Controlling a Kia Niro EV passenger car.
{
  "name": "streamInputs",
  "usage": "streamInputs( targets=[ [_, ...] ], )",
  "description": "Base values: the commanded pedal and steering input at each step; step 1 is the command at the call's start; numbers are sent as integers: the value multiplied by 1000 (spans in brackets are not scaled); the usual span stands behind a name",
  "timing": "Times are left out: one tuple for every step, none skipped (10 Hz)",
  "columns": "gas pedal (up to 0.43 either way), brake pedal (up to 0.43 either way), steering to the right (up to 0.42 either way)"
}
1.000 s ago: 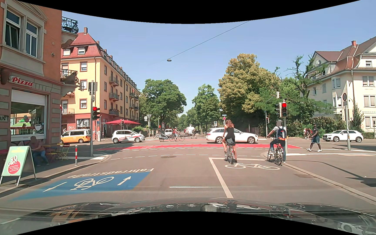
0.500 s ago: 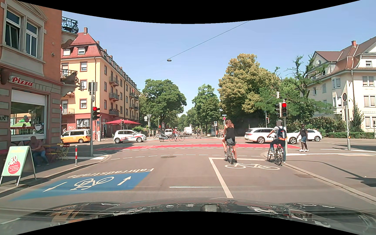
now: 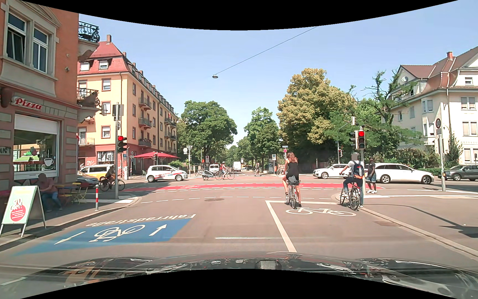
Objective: Follow the waypoints while adhering to traffic rules and regulations
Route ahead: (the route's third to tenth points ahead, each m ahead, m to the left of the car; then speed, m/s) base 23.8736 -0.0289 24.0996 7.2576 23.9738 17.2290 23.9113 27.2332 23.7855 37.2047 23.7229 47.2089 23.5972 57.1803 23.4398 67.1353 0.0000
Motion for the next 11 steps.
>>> streamInputs(
  targets=[
    [0,238,3],
    [0,238,3],
    [0,238,3],
    [0,238,3],
    [0,238,3],
    [0,238,3],
    [0,238,3],
    [0,238,3],
    [0,238,3],
    [0,238,3],
    [0,238,3]
  ],
)
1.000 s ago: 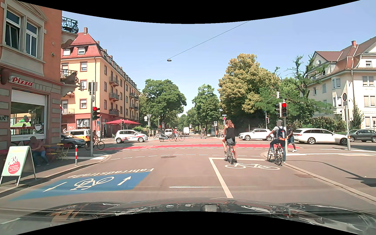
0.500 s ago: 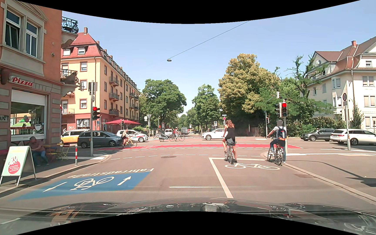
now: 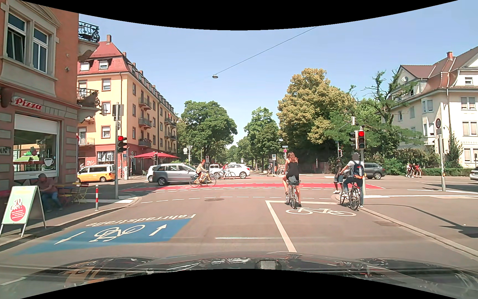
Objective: Follow the waypoints while adhering to traffic rules and regulations
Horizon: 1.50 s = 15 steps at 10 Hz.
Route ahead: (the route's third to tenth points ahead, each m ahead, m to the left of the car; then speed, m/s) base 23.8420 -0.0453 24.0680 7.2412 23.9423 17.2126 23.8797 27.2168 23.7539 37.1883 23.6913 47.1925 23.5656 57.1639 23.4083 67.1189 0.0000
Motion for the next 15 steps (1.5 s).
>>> streamInputs(
  targets=[
    [0,238,3],
    [0,238,3],
    [0,238,3],
    [0,238,3],
    [0,238,3],
    [0,238,3],
    [0,238,3],
    [0,238,3],
    [0,238,3],
    [0,238,3],
    [0,238,3],
    [0,238,3],
    [0,238,3],
    [0,238,3],
    [0,238,3]
  ],
)
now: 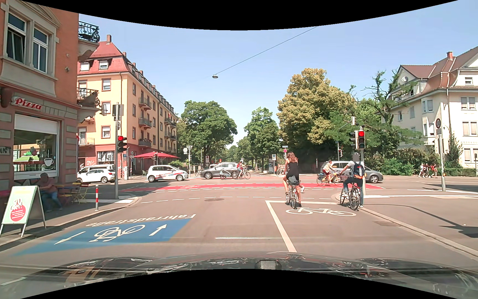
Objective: Follow the waypoints while adhering to traffic rules and regulations
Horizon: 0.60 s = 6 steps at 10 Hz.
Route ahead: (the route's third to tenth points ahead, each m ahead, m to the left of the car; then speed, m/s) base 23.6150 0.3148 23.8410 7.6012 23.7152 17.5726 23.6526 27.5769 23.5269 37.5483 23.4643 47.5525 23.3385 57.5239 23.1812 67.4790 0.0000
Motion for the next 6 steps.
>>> streamInputs(
  targets=[
    [0,238,3],
    [0,238,3],
    [0,238,3],
    [0,238,3],
    [0,238,3],
    [0,238,3]
  ],
)
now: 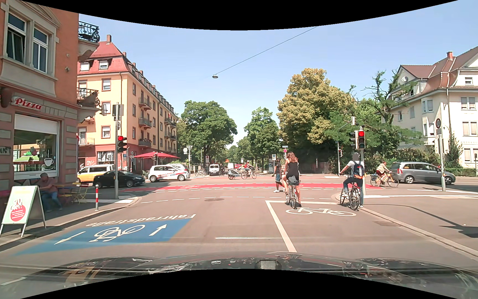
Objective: Follow the waypoints while adhering to traffic rules and regulations
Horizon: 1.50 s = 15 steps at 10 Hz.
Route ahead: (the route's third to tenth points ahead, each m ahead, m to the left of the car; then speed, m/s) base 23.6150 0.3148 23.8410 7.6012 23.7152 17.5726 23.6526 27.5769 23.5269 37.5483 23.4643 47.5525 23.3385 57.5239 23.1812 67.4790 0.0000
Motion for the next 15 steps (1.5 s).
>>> streamInputs(
  targets=[
    [0,238,3],
    [0,238,3],
    [0,238,3],
    [0,238,3],
    [0,238,3],
    [0,238,3],
    [0,238,3],
    [0,238,3],
    [0,238,3],
    [0,238,3],
    [0,238,3],
    [0,238,3],
    [0,244,3],
    [0,238,3],
    [0,238,3]
  ],
)
